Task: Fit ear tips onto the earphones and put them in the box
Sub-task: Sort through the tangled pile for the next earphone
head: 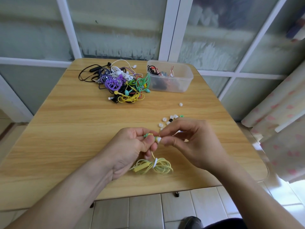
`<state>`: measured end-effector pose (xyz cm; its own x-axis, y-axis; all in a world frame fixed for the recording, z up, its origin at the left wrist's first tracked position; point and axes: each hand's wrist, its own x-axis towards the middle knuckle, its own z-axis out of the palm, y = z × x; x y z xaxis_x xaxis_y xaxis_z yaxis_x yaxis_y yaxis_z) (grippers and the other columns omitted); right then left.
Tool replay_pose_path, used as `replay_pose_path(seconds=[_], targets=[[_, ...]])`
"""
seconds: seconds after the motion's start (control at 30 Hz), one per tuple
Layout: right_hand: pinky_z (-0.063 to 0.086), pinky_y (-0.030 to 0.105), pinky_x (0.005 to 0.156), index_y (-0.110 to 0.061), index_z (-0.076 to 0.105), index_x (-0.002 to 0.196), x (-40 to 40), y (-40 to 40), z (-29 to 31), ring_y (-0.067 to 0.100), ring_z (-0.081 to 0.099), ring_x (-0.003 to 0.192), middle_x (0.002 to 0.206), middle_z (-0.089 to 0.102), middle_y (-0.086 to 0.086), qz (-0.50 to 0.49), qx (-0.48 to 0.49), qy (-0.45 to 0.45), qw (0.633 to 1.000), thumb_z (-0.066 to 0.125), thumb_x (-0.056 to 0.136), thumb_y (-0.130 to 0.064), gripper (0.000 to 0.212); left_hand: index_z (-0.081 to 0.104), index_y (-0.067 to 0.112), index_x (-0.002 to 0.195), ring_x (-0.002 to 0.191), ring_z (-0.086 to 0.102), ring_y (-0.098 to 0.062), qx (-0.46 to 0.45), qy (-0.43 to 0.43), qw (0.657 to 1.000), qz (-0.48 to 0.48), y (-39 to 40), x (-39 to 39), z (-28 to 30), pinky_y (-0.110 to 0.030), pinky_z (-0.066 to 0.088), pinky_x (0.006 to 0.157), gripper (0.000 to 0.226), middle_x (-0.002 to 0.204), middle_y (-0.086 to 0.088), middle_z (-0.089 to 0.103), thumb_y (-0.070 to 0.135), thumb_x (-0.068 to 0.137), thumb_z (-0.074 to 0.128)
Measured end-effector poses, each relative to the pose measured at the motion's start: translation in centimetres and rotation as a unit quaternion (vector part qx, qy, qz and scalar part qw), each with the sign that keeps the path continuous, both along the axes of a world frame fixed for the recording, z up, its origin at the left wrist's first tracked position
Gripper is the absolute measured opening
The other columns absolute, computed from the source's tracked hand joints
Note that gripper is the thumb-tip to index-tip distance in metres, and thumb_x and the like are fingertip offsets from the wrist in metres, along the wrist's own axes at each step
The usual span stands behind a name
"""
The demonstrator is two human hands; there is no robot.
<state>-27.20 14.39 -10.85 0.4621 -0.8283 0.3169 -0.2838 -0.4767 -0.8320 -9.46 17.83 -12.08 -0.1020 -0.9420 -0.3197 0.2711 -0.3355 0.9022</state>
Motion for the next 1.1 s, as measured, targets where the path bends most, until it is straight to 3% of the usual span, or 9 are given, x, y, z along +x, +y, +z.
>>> replay_pose_path(seconds=[0.1, 0.17, 0.4, 0.53, 0.77, 0.87, 1.0, 1.1], targets=[[0.053, 0.018, 0.07, -0.02, 0.076, 0.086, 0.8, 0.0, -0.4, 0.009, 0.069, 0.075, 0.081, 0.072, -0.008, -0.042, -0.069, 0.02, 0.997, 0.08, 0.079, -0.01, 0.012, 0.065, 0.002, 0.087, 0.049, 0.048, -0.012, -0.008, 0.03, 0.997, 0.064, -0.2, -0.3, 0.0, -0.019, 0.043, 0.045, 0.01, 0.059, -0.007, 0.06, -0.002, 0.09, 0.056], [0.052, 0.016, 0.069, -0.019, 0.077, 0.089, 1.1, 0.1, -0.6, 0.008, 0.07, 0.075, 0.081, 0.074, -0.008, -0.052, -0.062, 0.017, 0.997, 0.078, 0.082, -0.011, 0.011, 0.065, 0.003, 0.088, 0.049, 0.049, -0.011, -0.021, 0.038, 0.995, 0.091, -0.2, -0.4, 0.1, -0.018, 0.044, 0.046, 0.011, 0.059, -0.005, 0.061, -0.002, 0.091, 0.055], [0.06, 0.041, 0.072, -0.018, 0.075, 0.086, 1.4, 0.4, -0.5, 0.018, 0.073, 0.073, 0.077, 0.076, -0.002, -0.047, 0.044, -0.046, 0.997, 0.079, 0.08, -0.011, 0.01, 0.067, 0.009, 0.088, 0.053, 0.053, -0.012, -0.124, -0.09, 0.984, 0.091, 0.1, 0.0, -0.1, -0.02, 0.047, 0.051, 0.015, 0.062, -0.005, 0.065, -0.001, 0.093, 0.056], [0.056, 0.027, 0.064, -0.017, 0.076, 0.08, 1.3, 0.4, -0.1, 0.013, 0.068, 0.063, 0.074, 0.075, 0.0, -0.038, 0.078, -0.065, 0.994, 0.082, 0.073, -0.015, 0.01, 0.066, 0.012, 0.085, 0.053, 0.055, -0.011, -0.18, -0.155, 0.966, 0.101, 0.2, -0.3, 0.1, -0.019, 0.049, 0.052, 0.019, 0.06, -0.003, 0.067, -0.004, 0.091, 0.058], [0.055, 0.025, 0.061, -0.005, 0.077, 0.08, 1.4, 0.4, 0.0, 0.018, 0.067, 0.06, 0.071, 0.074, 0.012, -0.047, 0.175, -0.124, 0.976, 0.083, 0.062, -0.013, 0.02, 0.066, 0.014, 0.081, 0.053, 0.057, -0.01, -0.209, -0.163, 0.955, 0.136, 0.5, -0.9, -0.1, -0.018, 0.049, 0.052, 0.023, 0.06, -0.002, 0.067, -0.007, 0.088, 0.061], [0.053, 0.026, 0.059, 0.003, 0.075, 0.082, 1.6, 0.5, 0.1, 0.021, 0.064, 0.061, 0.074, 0.07, 0.02, -0.023, 0.292, -0.204, 0.934, 0.079, 0.064, -0.006, 0.021, 0.065, 0.015, 0.082, 0.055, 0.062, -0.007, -0.256, -0.206, 0.934, 0.143, 0.7, -0.8, -0.1, -0.02, 0.051, 0.056, 0.022, 0.062, 0.003, 0.069, -0.006, 0.087, 0.062], [0.051, 0.017, 0.049, 0.004, 0.074, 0.089, 2.1, 0.6, 0.6, 0.01, 0.058, 0.054, 0.075, 0.066, 0.014, 0.006, 0.462, -0.256, 0.849, 0.072, 0.067, -0.005, 0.024, 0.065, 0.021, 0.084, 0.066, 0.069, -0.009, -0.323, -0.306, 0.879, 0.173, 0.8, -0.9, -0.3, -0.033, 0.056, 0.062, 0.028, 0.069, 0.004, 0.071, -0.007, 0.084, 0.064], [0.052, 0.013, 0.048, 0.001, 0.075, 0.092, 2.6, 0.7, 0.8, 0.004, 0.059, 0.051, 0.069, 0.063, 0.006, 0.019, 0.527, -0.29, 0.799, 0.068, 0.069, -0.008, 0.025, 0.066, 0.015, 0.083, 0.071, 0.067, 0.006, -0.381, -0.375, 0.822, 0.193, 0.9, -1.0, 0.1, -0.018, 0.051, 0.062, 0.032, 0.071, 0.016, 0.069, -0.016, 0.078, 0.061]])
